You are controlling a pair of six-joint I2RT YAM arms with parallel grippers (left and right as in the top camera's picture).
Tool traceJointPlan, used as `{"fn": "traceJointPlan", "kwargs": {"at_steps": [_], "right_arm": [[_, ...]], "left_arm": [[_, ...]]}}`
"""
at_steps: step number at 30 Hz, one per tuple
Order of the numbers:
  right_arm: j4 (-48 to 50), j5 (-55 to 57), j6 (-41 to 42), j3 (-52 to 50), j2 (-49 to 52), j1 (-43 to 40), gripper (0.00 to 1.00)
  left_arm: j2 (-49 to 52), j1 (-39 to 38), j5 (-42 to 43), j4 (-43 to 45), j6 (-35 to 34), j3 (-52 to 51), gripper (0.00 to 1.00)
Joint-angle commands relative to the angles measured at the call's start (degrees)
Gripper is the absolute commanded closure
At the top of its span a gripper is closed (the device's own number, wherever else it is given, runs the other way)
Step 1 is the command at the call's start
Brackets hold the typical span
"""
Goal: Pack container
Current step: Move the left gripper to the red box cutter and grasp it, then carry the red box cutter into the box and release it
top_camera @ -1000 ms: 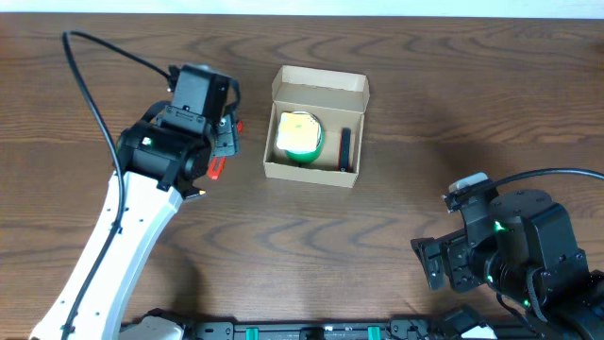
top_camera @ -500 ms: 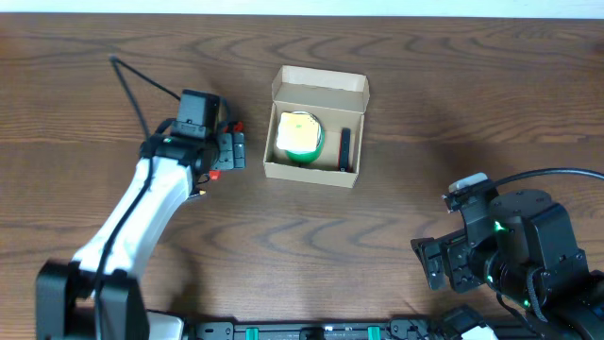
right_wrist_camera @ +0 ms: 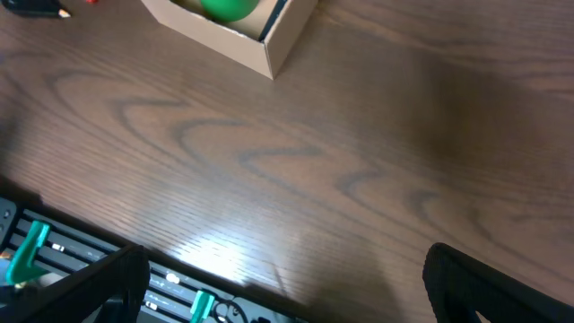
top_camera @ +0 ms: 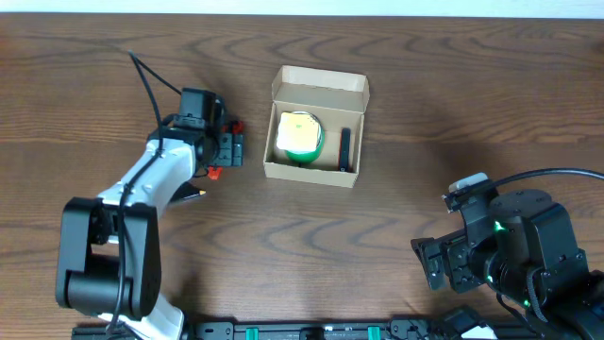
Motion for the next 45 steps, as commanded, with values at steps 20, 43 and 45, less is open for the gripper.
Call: {"fn": "traceJointPlan", "kwargs": {"at_steps": [20,43,45], "right_arm": [[-0.11,0.52,-0.76,0.04,-0.02,-0.42,0.01],[-0.11,0.52,-0.76,0.04,-0.02,-0.42,0.01],[-0.09,0.52,-0.76,0.04,-0.02,-0.42,0.01]], "left_arm": [[6.67,0.96,2.23,4.02,1.44,-0.35,0.20],[8.87,-2.73,-6.56,2.91,0.98,-0.35,0.52],[9.29,-2.75,-6.54,2.47,0.98,-0.37,0.57]]}}
